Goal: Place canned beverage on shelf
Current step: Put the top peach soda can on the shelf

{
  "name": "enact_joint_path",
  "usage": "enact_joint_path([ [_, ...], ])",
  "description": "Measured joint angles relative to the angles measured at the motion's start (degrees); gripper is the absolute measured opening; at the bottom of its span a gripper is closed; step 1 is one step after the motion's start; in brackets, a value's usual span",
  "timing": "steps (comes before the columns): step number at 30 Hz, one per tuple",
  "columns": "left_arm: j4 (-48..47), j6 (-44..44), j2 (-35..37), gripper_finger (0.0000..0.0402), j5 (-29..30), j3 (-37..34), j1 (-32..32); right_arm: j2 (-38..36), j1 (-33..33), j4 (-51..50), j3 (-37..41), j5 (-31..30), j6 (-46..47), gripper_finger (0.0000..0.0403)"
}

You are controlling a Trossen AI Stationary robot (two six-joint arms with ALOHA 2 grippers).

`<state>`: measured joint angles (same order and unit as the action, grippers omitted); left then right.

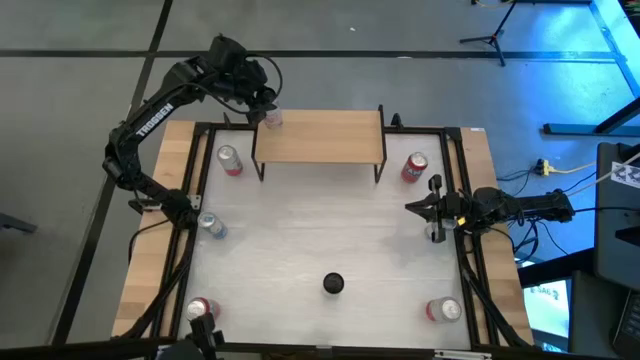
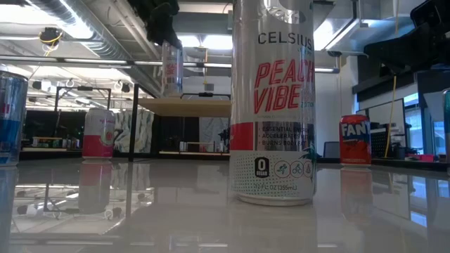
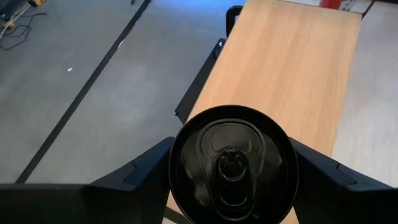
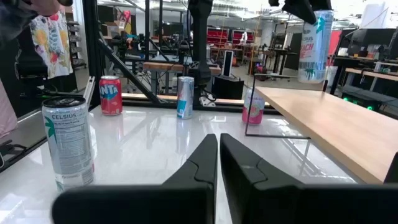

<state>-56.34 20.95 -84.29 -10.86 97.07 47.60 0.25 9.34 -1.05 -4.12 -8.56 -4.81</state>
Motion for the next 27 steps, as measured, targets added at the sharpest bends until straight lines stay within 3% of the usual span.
enact_joint_path([
  [6, -0.07, 2.71, -0.19, 0.0241, -4.55, -1.13, 2.96, -0.01, 0.02, 0.10, 0.00, -3.32, -1.77, 0.0019],
  [13, 0.24, 6.23, -0.22, 0.0241, -5.15, -3.03, 5.57, -0.01, 0.01, 0.86, 0.00, -7.30, -1.90, 0.0019],
  [19, 1.76, 6.73, -0.26, 0.0241, -8.92, -3.40, 7.59, -0.02, 0.02, 3.44, 0.00, -7.47, -3.42, 0.0019],
  [27, 2.30, 6.94, -2.84, 0.0241, -9.52, -3.44, 8.80, -0.02, 0.02, 2.02, 0.00, -7.47, -2.52, 0.0019],
])
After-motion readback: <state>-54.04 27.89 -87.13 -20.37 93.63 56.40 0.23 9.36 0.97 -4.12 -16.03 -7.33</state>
